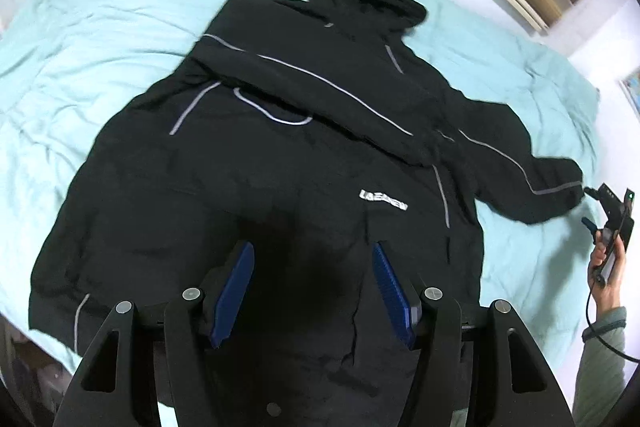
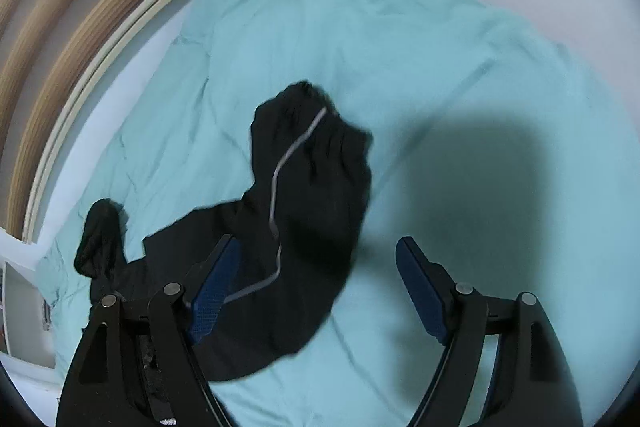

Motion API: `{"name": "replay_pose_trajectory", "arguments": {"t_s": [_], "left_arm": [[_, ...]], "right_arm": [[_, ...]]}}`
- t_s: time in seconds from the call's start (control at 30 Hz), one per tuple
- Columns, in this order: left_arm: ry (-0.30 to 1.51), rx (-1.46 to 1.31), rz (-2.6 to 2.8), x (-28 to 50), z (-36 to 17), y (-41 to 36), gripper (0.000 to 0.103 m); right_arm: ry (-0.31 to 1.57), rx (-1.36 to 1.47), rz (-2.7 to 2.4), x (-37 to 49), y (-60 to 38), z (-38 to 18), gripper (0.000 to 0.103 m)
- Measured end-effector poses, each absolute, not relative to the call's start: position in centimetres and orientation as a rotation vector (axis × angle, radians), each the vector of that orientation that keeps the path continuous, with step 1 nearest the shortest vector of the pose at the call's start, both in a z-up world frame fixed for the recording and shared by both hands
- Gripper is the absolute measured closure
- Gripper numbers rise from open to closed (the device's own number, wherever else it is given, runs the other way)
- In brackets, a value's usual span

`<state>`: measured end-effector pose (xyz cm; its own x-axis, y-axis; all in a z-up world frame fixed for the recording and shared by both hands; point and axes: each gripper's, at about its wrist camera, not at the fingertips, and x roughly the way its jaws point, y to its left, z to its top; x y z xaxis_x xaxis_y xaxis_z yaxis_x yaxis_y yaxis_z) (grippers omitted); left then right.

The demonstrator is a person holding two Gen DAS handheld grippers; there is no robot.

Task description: Fold large clothes

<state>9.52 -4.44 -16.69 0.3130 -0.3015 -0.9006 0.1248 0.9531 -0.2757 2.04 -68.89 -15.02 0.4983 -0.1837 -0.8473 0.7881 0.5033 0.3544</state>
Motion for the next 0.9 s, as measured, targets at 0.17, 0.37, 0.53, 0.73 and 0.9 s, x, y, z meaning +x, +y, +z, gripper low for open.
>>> {"name": "replay_pose_trajectory", "arguments": {"t_s": [0.17, 0.37, 0.53, 0.73, 0.9], "left_arm": [[1.266, -0.158, -0.251, 9.7, -17.4, -5.6, 0.04], [1.295, -0.048, -0.284, 9.4, -18.2, -9.0, 0.04], [1.328, 0.0, -0.308, 10.2, -19.7, -10.8, 0.04], [1.432, -0.046, -0.318, 11.8, -24.2, -11.7, 0.04], [1.528, -0.009, -0.307, 12.7, -28.8, -11.9, 0.04]], "right_arm": [[0.852, 0.88, -0.678, 4.1, -72.1, -18.0, 0.02], [0.851, 0.842, -0.563, 7.4, -71.7, -19.1, 0.046], [0.835, 0.792, -0.503, 8.3, -69.0, -17.5, 0.086], [0.686, 0.633, -0.691, 3.3, -67.9, -11.6, 0.088], [0.819, 0.698, -0.79, 2.6, -70.6, -16.9, 0.089]]}}
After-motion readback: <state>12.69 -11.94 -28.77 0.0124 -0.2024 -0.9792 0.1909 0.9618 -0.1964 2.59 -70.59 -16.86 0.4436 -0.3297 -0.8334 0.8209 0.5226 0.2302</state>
